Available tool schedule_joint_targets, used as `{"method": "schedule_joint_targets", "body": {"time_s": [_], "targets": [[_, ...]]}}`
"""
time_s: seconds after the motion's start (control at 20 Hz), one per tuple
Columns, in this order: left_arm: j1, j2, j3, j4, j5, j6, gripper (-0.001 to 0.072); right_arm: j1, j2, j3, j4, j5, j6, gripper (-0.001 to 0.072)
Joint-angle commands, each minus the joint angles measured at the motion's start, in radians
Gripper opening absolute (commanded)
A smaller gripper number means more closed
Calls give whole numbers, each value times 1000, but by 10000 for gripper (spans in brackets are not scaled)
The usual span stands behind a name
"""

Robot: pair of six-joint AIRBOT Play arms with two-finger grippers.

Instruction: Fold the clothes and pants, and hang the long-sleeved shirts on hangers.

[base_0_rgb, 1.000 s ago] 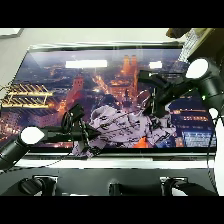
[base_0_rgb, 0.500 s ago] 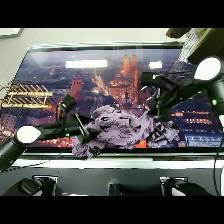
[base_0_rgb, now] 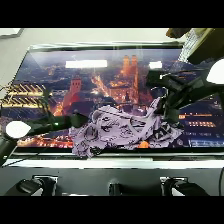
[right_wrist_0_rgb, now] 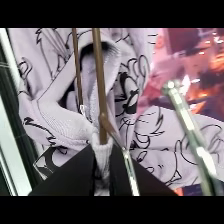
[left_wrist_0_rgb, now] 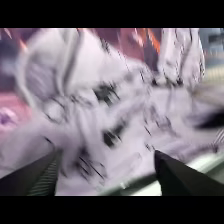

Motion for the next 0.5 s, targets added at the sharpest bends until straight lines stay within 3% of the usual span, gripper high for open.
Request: {"method": "schedule_joint_targets", "body": {"time_s": [0.0, 0.05, 0.15, 0.2, 0.25, 0.3, 0.45], "targets": [[-244, -72, 68, 351, 28, -418, 594, 0, 3, 0, -11, -31, 25, 31], [-330, -102, 109, 522, 19, -584, 594, 0, 3, 0, -11, -33, 26, 31], [-480, -161, 199, 791, 20, -802, 595, 0, 3, 0, -11, -32, 38, 31], [-538, -195, 236, 897, 24, -937, 595, 0, 3, 0, -11, -32, 39, 31], [-576, -229, 263, 954, 40, -1019, 595, 0, 3, 0, -11, -33, 39, 31], [-606, -270, 283, 980, 81, -1055, 595, 0, 3, 0, -11, -32, 39, 32], [-655, -395, 323, 987, 222, -1059, 595, 0, 3, 0, -11, -33, 39, 32]]}}
